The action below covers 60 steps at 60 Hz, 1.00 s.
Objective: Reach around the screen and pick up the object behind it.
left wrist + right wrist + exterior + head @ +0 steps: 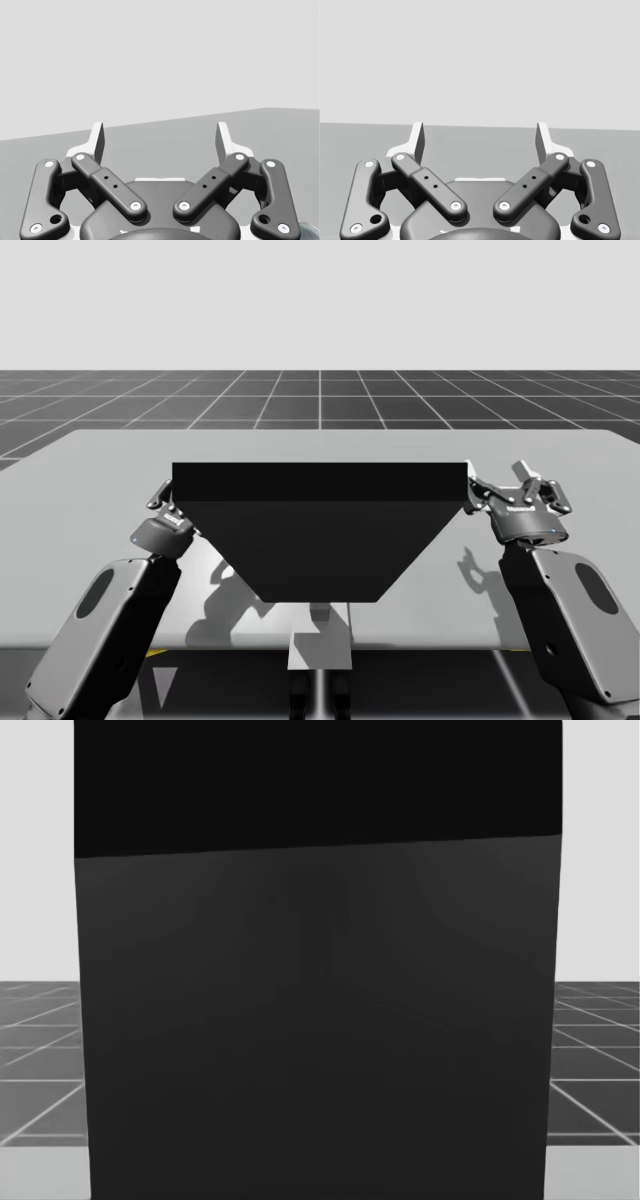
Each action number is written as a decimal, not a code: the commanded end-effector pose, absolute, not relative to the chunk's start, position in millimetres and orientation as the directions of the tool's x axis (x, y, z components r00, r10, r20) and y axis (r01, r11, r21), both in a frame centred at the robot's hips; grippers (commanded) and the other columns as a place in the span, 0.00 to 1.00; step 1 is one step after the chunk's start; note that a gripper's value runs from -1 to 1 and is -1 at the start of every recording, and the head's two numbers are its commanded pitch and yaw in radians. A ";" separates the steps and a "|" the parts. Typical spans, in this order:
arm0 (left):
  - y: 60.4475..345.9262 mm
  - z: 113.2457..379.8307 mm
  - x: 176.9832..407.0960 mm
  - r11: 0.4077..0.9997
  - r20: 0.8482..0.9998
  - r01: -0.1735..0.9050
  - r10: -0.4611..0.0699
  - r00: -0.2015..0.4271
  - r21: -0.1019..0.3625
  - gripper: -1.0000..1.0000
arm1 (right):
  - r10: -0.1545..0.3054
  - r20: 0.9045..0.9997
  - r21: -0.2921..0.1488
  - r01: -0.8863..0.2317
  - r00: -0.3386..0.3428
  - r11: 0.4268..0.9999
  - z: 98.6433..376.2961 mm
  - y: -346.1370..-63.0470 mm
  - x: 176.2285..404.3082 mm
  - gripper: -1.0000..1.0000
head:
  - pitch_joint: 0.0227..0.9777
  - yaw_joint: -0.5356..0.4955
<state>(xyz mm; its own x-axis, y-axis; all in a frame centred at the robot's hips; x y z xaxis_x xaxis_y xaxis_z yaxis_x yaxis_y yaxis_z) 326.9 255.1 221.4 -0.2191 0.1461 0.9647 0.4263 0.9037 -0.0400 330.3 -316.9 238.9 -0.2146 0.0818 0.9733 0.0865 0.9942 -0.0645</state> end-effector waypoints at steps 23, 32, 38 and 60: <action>256.5 234.2 307.8 0.844 0.983 0.532 0.037 -0.179 0.066 0.00 | 0.096 0.964 -0.159 -0.244 -0.250 0.957 235.4 -301.5 312.3 0.00 | 0.09 0.51; 261.8 235.2 290.4 0.786 0.985 0.604 -0.040 -0.168 0.134 0.00 | 0.067 0.966 -0.165 -0.397 -0.249 0.903 232.1 -303.5 291.8 0.00 | 0.10 0.51; 268.9 232.9 283.2 0.737 0.989 0.663 -0.053 -0.140 0.133 0.00 | 0.053 0.969 -0.159 -0.444 -0.241 0.882 226.1 -310.7 283.3 0.00 | 0.10 0.50; 292.5 227.1 269.7 0.557 0.985 0.814 -0.139 -0.106 0.166 0.00 | -0.006 0.964 -0.199 -0.740 -0.264 0.643 211.9 -323.4 243.6 0.00 | 0.11 0.50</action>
<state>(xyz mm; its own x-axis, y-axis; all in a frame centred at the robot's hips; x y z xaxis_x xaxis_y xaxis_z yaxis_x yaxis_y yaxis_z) 280.2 289.2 232.0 -0.1083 -0.0984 0.9892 0.7524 0.6423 0.1462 265.0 -327.6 218.1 -0.2576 0.0149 0.9661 -0.6383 0.7480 -0.1817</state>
